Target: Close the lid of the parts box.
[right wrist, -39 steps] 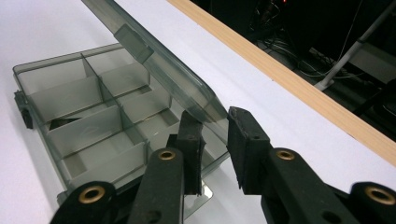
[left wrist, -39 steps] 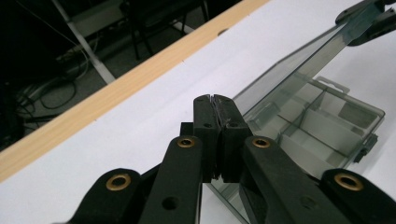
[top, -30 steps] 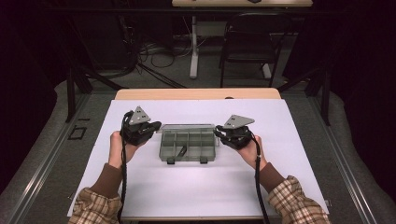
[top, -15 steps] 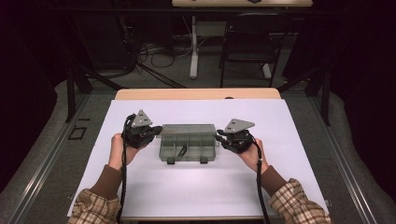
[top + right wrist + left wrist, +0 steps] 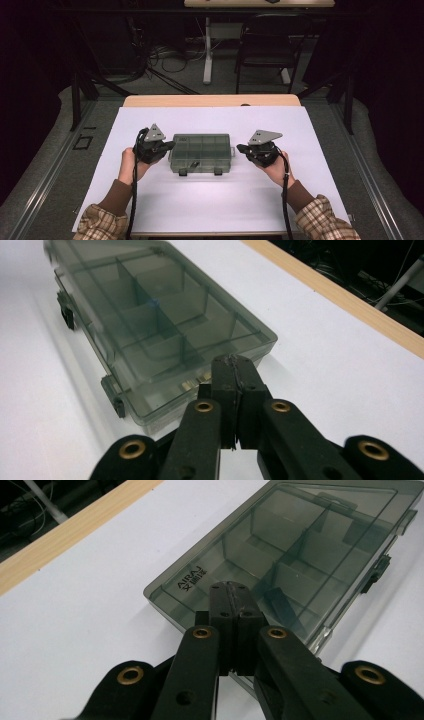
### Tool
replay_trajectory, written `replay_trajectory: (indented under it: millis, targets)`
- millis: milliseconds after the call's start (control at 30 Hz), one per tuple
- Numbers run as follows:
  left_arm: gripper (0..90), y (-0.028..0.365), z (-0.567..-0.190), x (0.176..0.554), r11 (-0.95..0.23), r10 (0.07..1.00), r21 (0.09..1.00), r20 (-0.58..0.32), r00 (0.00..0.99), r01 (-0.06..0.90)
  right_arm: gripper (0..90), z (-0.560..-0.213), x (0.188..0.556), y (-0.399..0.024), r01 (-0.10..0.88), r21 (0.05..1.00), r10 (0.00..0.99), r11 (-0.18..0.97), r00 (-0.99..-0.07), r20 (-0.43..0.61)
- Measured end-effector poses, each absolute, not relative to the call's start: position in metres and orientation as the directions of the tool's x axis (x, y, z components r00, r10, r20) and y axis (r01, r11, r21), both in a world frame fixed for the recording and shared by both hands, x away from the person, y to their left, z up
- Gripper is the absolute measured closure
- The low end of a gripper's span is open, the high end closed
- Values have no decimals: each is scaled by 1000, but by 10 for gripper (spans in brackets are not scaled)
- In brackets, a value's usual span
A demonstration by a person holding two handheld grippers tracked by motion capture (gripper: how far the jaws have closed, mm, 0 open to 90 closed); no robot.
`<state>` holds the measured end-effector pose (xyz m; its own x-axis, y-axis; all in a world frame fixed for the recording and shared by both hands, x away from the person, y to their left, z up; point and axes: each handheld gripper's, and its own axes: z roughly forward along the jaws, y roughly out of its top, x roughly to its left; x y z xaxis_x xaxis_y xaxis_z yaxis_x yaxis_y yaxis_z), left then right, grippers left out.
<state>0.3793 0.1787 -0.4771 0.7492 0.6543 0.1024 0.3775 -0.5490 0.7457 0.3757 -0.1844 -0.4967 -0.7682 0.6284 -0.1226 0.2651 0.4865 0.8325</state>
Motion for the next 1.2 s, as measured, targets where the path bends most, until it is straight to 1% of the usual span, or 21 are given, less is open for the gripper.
replay_trajectory:
  millis: [267, 633, 1200]
  targets:
    - [900, 181, -487, 371, -527, 661, 762, 89, 745, 376, 900, -493, 372, -170, 242, 843, 610, 481, -783, -124]
    - [900, 174, -498, 370, -546, 644, 748, 88, 760, 376, 900, -505, 373, -146, 253, 814, 577, 523, -807, -121]
    - [900, 171, -508, 373, -579, 630, 714, 84, 772, 394, 900, -518, 374, -141, 264, 790, 566, 553, -815, -124]
